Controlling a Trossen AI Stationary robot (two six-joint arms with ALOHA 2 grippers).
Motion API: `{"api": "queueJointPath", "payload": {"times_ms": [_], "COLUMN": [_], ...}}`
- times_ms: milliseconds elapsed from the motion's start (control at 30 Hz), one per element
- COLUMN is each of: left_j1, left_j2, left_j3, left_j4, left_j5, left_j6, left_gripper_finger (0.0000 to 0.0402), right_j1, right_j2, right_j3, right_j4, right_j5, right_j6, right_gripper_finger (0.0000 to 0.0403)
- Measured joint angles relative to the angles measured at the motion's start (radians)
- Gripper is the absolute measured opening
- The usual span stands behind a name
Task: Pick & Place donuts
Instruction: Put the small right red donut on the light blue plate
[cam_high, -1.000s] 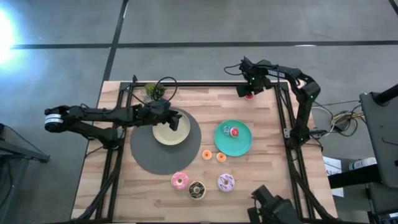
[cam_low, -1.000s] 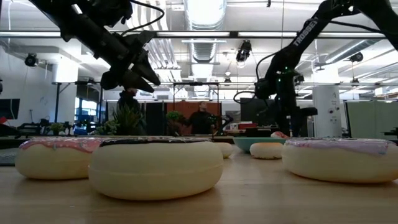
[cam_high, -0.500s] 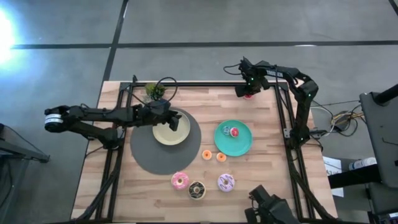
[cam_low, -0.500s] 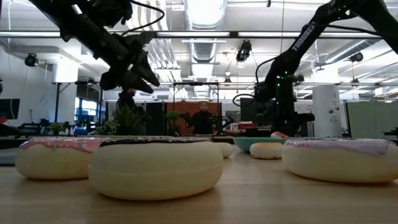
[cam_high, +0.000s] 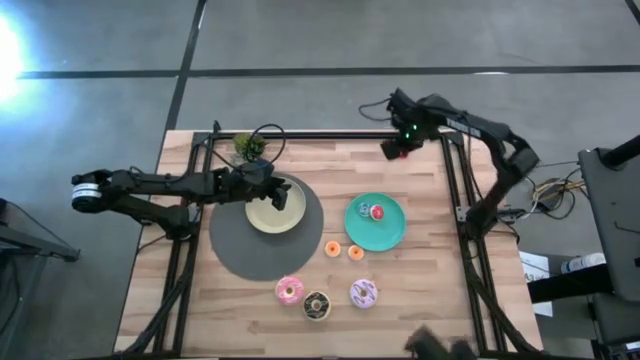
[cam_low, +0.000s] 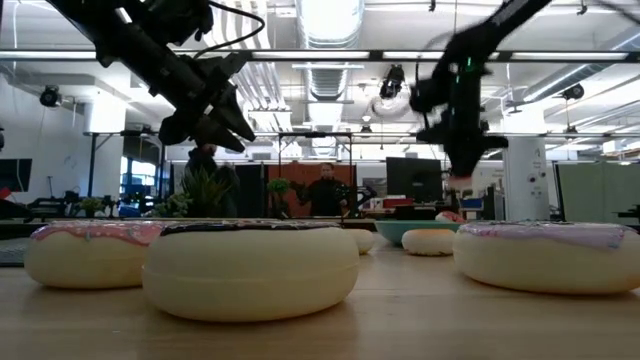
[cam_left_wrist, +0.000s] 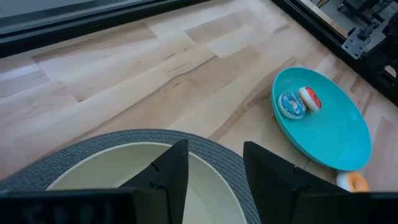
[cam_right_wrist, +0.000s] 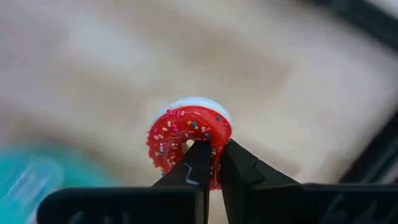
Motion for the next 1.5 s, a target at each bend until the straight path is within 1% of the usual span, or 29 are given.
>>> {"api": "queueJointPath", "payload": {"times_ms": [100, 267, 367, 467, 500, 600, 667, 833, 967, 1067, 1167, 1300, 1400, 1500], "left_j1": [0.004, 0.003, 0.003, 0.003, 0.003, 0.003, 0.003, 0.004, 0.003, 0.003, 0.002, -0.005, -0.040, -0.078], "left_j2": [0.000, 0.000, 0.000, 0.000, 0.000, 0.000, 0.000, 0.000, 0.000, 0.000, 0.007, 0.072, 0.186, 0.354], "left_j3": [0.000, 0.000, 0.000, 0.000, 0.000, 0.000, 0.000, 0.000, 0.000, 0.000, 0.000, 0.000, 0.000, 0.019], "left_j4": [0.002, 0.002, 0.002, 0.002, 0.002, 0.001, 0.001, -0.002, 0.000, 0.021, 0.097, 0.244, 0.468, 0.693], "left_j5": [0.000, -0.001, 0.000, 0.000, 0.000, 0.003, 0.005, 0.023, 0.069, 0.107, 0.152, 0.203, 0.272, 0.315], "left_j6": [0.011, 0.023, 0.024, 0.024, 0.024, 0.024, 0.024, 0.023, 0.017, 0.016, 0.016, 0.014, 0.026, -0.036], "left_gripper_finger": [0.0128, 0.0128, 0.0128, 0.0128, 0.0128, 0.0128, 0.0128, 0.0128, 0.0128, 0.0128, 0.0128, 0.0128, 0.0128, 0.0128], "right_j1": [0.126, 0.353, 0.455, 0.515, 0.534, 0.572, 0.575, 0.575, 0.578, 0.597, 0.617, 0.635, 0.638, 0.635], "right_j2": [-0.065, -0.154, -0.185, -0.194, -0.191, -0.181, -0.171, -0.162, -0.162, -0.162, -0.164, -0.164, -0.166, -0.173], "right_j3": [-0.041, -0.194, -0.292, -0.367, -0.385, -0.415, -0.424, -0.430, -0.404, -0.385, -0.371, -0.379, -0.379, -0.378], "right_j4": [-0.060, -0.067, 0.005, 0.112, 0.144, 0.208, 0.229, 0.230, 0.213, 0.211, 0.211, 0.204, 0.204, 0.204], "right_j5": [-0.050, -0.059, -0.077, -0.146, -0.147, -0.119, -0.099, -0.040, -0.041, -0.037, -0.007, 0.027, 0.025, 0.025], "right_j6": [0.041, 0.192, 0.304, 0.410, 0.438, 0.487, 0.508, 0.521, 0.525, 0.504, 0.494, 0.472, 0.476, 0.519], "right_gripper_finger": [0.0013, 0.0013, 0.0013, 0.0013, 0.0013, 0.0018, 0.0031, 0.0092, 0.0143, 0.0169, 0.0183, 0.0189, 0.0189, 0.0189]}}
